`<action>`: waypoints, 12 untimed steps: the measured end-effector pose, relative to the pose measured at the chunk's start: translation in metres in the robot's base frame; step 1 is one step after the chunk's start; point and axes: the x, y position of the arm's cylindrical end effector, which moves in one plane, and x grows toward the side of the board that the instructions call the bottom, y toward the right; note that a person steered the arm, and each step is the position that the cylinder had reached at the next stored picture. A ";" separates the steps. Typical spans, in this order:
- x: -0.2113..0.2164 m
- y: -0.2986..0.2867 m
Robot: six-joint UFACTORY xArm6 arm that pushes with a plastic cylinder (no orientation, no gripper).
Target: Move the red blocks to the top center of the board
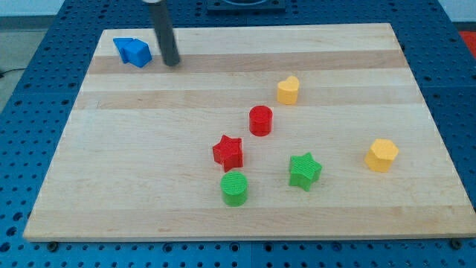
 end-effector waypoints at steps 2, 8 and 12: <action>0.002 0.050; 0.214 -0.009; 0.238 0.074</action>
